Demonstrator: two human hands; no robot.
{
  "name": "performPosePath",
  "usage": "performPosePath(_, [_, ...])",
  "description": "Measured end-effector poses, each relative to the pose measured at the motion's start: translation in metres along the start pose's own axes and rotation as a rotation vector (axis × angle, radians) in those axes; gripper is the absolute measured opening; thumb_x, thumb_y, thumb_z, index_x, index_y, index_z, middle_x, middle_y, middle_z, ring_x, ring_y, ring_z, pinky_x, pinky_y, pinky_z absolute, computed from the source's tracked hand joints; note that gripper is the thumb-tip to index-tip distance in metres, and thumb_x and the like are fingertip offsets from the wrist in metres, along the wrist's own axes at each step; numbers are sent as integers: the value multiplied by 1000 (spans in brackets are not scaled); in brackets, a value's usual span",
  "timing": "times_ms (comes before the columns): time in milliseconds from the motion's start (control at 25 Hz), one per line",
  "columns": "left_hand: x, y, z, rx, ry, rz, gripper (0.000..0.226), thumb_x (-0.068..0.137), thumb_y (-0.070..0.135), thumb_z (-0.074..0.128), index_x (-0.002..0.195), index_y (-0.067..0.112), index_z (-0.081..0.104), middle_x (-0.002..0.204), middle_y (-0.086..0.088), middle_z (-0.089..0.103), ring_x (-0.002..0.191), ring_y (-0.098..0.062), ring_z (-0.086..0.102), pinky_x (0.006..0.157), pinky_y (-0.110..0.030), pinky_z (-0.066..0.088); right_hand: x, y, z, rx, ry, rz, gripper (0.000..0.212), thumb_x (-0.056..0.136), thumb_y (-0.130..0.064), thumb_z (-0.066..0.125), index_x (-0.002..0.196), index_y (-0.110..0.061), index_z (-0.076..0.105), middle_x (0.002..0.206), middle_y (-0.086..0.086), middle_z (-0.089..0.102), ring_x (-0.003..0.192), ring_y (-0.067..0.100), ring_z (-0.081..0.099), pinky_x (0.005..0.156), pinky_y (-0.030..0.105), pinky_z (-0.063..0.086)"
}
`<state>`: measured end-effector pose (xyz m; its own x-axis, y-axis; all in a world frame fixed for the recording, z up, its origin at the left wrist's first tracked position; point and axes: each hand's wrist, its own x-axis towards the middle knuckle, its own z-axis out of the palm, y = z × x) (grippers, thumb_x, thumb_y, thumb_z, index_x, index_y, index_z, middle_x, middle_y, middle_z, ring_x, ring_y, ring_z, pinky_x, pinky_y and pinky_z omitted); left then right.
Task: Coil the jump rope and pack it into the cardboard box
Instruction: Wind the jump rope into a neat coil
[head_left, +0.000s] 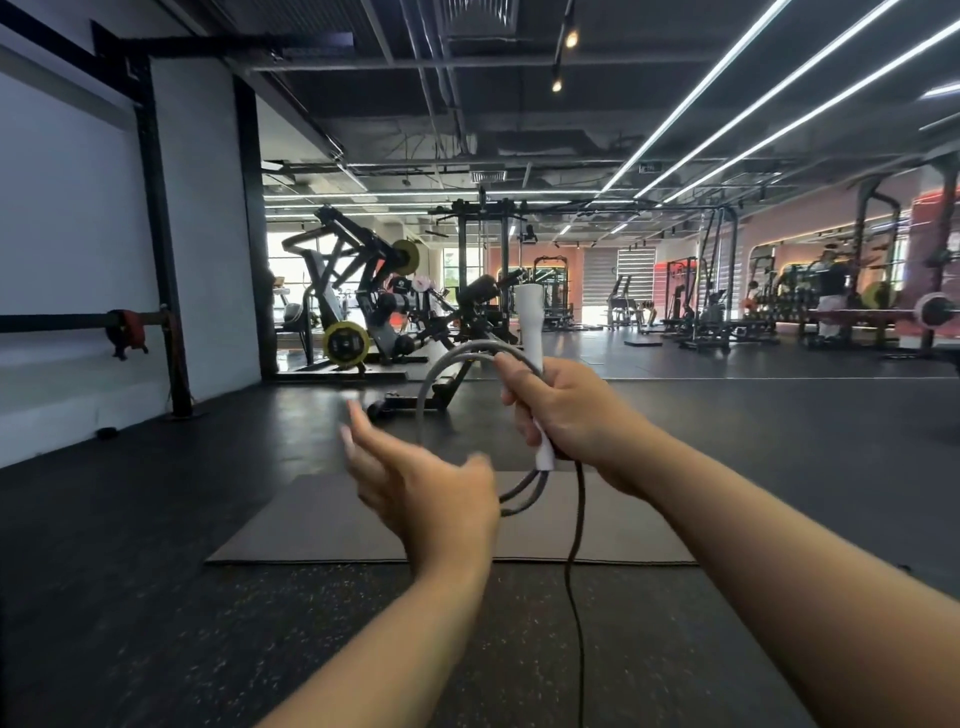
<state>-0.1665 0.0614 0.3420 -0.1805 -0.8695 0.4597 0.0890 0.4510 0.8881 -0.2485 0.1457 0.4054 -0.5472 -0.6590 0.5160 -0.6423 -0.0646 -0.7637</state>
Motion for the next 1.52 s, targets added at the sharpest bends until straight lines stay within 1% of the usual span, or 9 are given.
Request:
performPosePath(200, [62, 71, -17, 895, -231, 1270, 110, 74, 16, 70, 161, 29, 3, 169, -7, -2, 154, -32, -10, 120, -62, -1, 6, -11, -21, -298, -215, 24, 38, 105, -37, 50, 82, -8, 61, 51, -2, 57, 38, 8, 43, 44, 20, 37])
performPosePath(320, [78, 87, -8, 1066, -531, 1456, 71, 84, 31, 66, 149, 21, 38, 147, -8, 53, 147, -27, 33, 124, -50, 7, 10, -24, -30, -336, -275, -17, 21, 100, -23, 58, 86, -8, 64, 69, 3, 63, 49, 4, 51, 50, 18, 42])
performPosePath(440, [84, 91, -17, 1080, -555, 1298, 23, 96, 33, 56, 115, 21, 54, 87, 2, 66, 91, -25, 63, 83, -39, 53, 11, -29, -37, -257, -274, 11, 33, 88, -45, 73, 96, -13, 68, 86, 4, 65, 70, 16, 60, 63, 30, 49])
performPosePath(600, [102, 77, -38, 1144, -367, 1117, 47, 94, 67, 42, 100, 24, 60, 64, 7, 45, 58, -19, 48, 55, -29, 41, 4, -21, -58, -141, -300, 214, 46, 87, -58, 68, 94, -12, 69, 71, 3, 50, 55, 17, 48, 55, 33, 42])
performPosePath(840, [92, 46, -31, 713, -448, 517, 56, 87, 74, 44, 76, 20, 48, 69, -2, 56, 59, -23, 52, 51, -34, 38, -18, 16, -39, 375, -284, 369, 47, 76, -61, 75, 105, -24, 70, 119, 19, 67, 71, 22, 62, 58, 34, 51])
performPosePath(1000, [66, 26, -17, 487, -505, 290, 66, 92, 72, 32, 105, 10, 49, 89, -13, 64, 80, -37, 66, 70, -49, 58, -24, 31, -5, 708, -251, 352, 72, 83, -68, 64, 141, -27, 54, 129, 20, 71, 112, 37, 72, 98, 60, 52])
performPosePath(1280, [31, 9, 5, -89, -2, -248, 37, 102, 56, 26, 105, 19, 30, 88, -6, 61, 75, -31, 64, 62, -47, 60, -20, 28, 43, 788, -58, 98, 33, 90, -5, 72, 122, -6, 62, 81, 12, 72, 72, 22, 67, 70, 31, 58])
performPosePath(1400, [30, 6, 8, -221, -97, -471, 37, 104, 51, 28, 111, 16, 30, 91, -8, 60, 78, -29, 64, 52, -38, 59, -17, 30, 43, 619, -37, 44, 20, 97, -8, 64, 116, -3, 68, 75, 9, 65, 68, 17, 64, 71, 30, 57])
performPosePath(1520, [27, -4, 3, -103, -325, -527, 58, 95, 44, 58, 135, 14, 29, 133, -15, 51, 112, -34, 56, 86, -49, 56, -7, 20, 29, 375, -36, 3, 24, 106, -14, 50, 116, 0, 67, 67, 1, 46, 49, 13, 49, 58, 31, 53])
